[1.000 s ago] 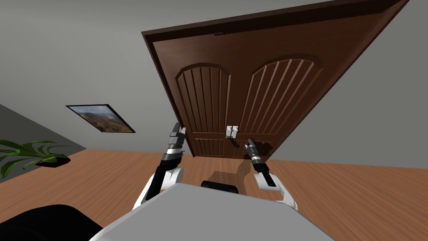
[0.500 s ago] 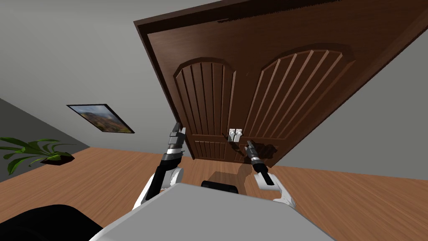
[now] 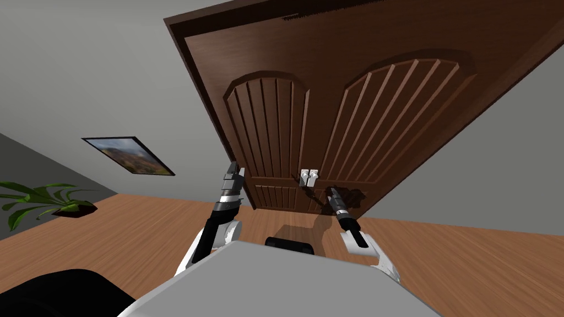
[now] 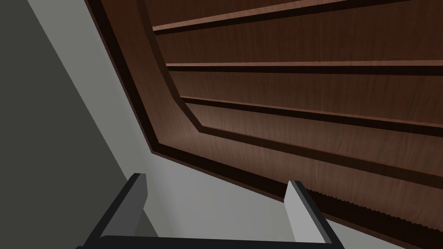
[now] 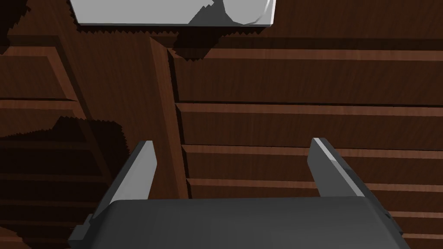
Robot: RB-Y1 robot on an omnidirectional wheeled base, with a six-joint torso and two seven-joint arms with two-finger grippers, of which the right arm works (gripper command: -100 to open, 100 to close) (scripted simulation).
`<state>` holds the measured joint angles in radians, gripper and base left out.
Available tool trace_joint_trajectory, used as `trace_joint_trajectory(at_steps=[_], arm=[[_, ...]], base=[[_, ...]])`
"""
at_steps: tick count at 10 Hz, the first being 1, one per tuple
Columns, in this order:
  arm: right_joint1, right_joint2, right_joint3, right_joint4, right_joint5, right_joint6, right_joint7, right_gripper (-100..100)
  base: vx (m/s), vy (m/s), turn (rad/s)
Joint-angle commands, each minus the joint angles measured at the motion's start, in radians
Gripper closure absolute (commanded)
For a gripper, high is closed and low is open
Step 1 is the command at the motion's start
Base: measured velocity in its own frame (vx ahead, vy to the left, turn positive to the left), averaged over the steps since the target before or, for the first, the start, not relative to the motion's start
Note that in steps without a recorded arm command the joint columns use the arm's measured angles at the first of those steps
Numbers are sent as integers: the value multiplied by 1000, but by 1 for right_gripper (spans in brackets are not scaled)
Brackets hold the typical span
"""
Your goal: Pull the door open
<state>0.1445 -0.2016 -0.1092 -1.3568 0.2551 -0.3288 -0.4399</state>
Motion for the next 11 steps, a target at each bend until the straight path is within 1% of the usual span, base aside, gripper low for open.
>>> trace_joint_trajectory(at_steps=[1,5,7,9,11], arm=[[9,-14,-31,15,-8,3,2,-100],[13,-43,-96,55,-26,5,3,-100],[2,-58,-135,84,-39,3,5,-100],[-17,-55,-138,94,-43,-2,5,-100],[-36,-45,-127,95,-43,-8,5,-100]], base=[[-60,-30,7],[-7,-18,26],[91,-29,113],[177,-46,157],[184,10,152]])
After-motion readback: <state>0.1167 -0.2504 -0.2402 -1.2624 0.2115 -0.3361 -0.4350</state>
